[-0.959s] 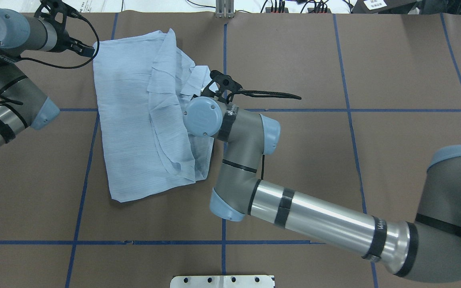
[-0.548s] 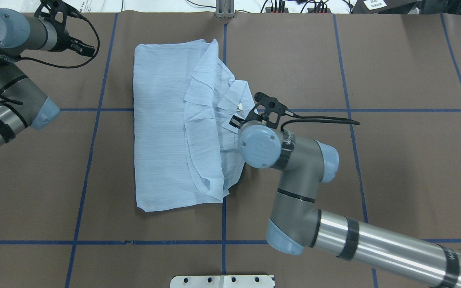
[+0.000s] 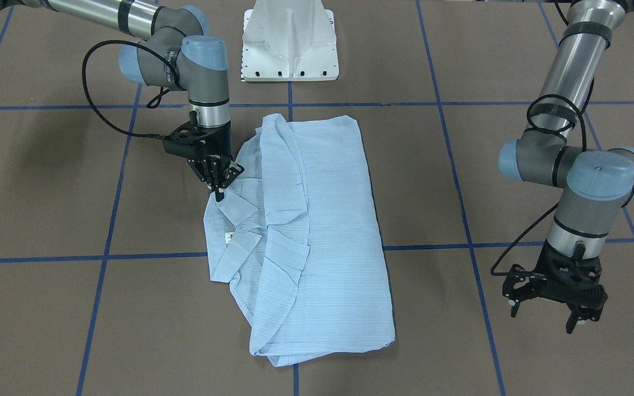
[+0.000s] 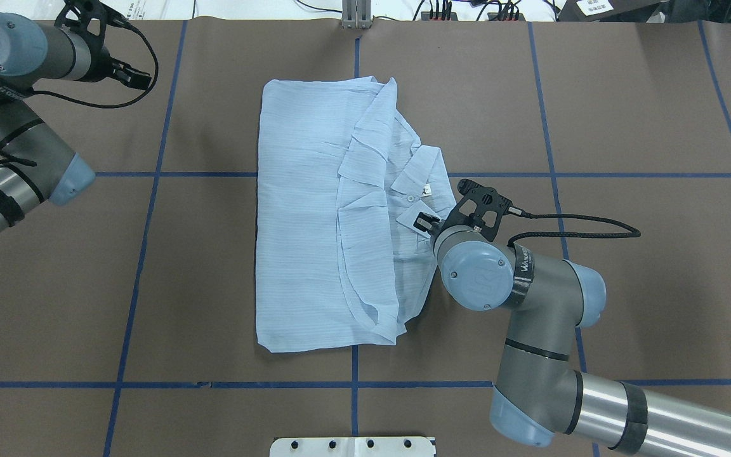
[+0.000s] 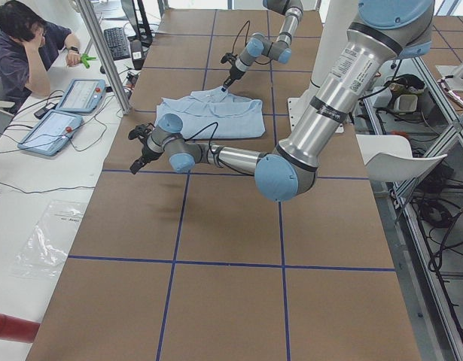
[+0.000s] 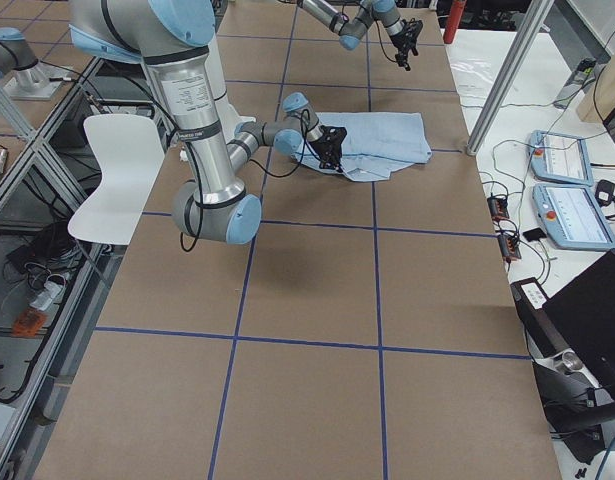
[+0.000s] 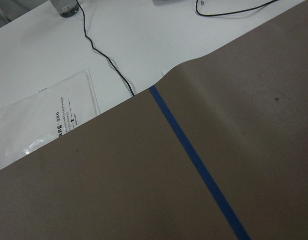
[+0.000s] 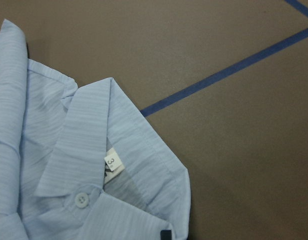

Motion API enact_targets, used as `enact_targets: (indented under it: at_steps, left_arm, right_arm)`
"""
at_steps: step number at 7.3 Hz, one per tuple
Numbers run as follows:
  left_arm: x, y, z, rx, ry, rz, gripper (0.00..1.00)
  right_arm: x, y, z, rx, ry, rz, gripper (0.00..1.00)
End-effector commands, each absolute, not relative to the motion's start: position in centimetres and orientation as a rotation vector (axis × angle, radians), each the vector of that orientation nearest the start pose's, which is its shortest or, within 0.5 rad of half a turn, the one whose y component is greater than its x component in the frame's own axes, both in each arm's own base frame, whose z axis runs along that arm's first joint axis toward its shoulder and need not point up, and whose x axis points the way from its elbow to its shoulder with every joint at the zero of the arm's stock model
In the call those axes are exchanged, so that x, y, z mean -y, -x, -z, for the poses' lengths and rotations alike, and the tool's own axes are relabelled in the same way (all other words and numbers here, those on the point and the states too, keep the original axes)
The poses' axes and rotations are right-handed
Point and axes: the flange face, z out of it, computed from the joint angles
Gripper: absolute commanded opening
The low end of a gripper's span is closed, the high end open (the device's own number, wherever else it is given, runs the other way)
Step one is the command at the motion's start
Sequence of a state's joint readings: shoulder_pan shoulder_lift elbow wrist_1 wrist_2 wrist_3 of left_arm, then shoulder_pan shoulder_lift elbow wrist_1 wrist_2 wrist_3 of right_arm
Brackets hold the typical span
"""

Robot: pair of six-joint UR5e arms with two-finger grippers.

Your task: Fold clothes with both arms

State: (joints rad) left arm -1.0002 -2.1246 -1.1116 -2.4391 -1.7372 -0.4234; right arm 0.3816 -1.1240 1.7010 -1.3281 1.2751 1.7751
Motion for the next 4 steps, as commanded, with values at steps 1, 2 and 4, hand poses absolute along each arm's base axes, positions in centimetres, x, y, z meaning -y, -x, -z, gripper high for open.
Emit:
enact_targets:
  at_steps: [1,2,4]
  left_arm:
    - [69.4,-30.9,-45.8,-0.615,-0.766,-0.227,1.00]
    - [69.4,-30.9,-45.8,-0.615,-0.766,-0.227,1.00]
    - [69.4,-30.9,-45.8,-0.616,-0.766,-0.228,1.00]
  right_arm:
    - [39.7,52.9,-32.6,0.785,-0.387,-0.611,0.99]
    - [40.4,51.0,-31.5,0.783,-0.423,-0.541,1.00]
    - [43.1,45.8,-29.3,0.736,-0.350,-0.308,1.00]
